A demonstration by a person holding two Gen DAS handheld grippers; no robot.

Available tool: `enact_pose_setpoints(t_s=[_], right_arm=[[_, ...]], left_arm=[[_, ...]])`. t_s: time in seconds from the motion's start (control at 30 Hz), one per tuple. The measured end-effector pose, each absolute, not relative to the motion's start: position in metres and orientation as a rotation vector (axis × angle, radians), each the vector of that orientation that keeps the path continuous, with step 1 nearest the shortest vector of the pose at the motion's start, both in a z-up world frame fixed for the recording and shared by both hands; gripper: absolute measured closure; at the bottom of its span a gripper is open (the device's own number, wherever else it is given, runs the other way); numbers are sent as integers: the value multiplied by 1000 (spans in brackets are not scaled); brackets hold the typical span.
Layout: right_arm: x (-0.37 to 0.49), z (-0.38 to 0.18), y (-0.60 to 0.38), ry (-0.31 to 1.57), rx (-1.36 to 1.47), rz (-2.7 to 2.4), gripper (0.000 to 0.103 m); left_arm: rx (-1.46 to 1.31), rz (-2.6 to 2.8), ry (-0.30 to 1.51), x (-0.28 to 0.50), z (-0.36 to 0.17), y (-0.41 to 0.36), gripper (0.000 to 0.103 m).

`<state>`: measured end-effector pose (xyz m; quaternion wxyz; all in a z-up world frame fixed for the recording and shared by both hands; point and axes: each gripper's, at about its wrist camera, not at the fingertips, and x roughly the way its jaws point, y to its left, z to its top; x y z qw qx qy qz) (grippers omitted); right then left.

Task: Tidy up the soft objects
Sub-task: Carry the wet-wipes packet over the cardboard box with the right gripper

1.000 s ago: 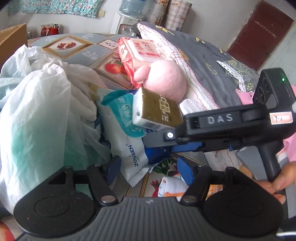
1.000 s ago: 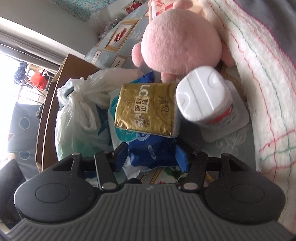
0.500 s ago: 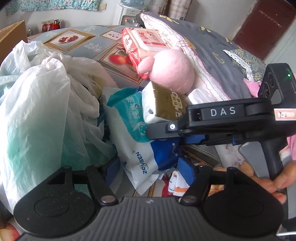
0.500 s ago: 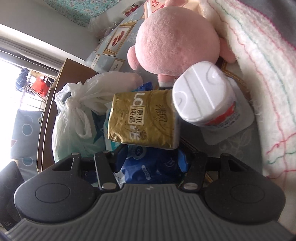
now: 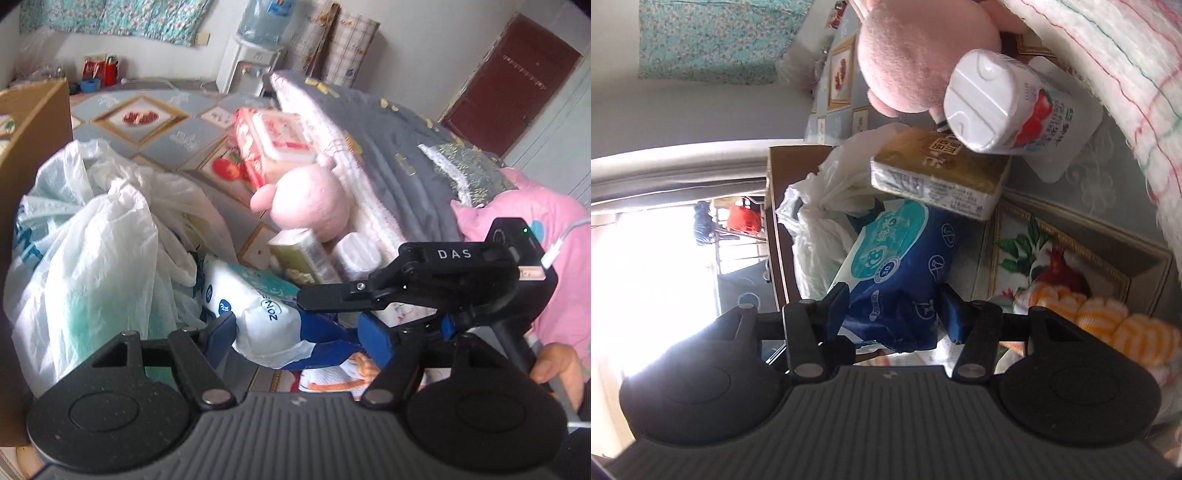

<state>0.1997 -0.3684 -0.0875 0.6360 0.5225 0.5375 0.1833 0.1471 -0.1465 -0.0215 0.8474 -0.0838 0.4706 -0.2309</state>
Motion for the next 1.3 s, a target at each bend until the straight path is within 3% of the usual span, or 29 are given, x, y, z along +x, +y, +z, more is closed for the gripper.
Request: enact_pose_setpoints(t_s=[0.4, 0.63, 0.87, 1.17, 1.3], right_arm=[[182, 20, -346, 1052, 985, 543, 52], [210, 62, -270, 996, 865, 716, 52], [257, 65, -165, 1068, 801, 840, 52], [313, 50, -61, 1115, 697, 832, 53], [326, 30, -29, 1112, 524, 802, 53]], left_arm=[[-189, -535, 783, 101, 47, -116, 31], [-204, -420, 653, 83, 86, -54, 31], [-279, -258, 634, 90, 93, 31, 31], [-328, -145, 684, 136, 65, 109, 34], [-334, -141, 740, 165, 39, 137, 34]])
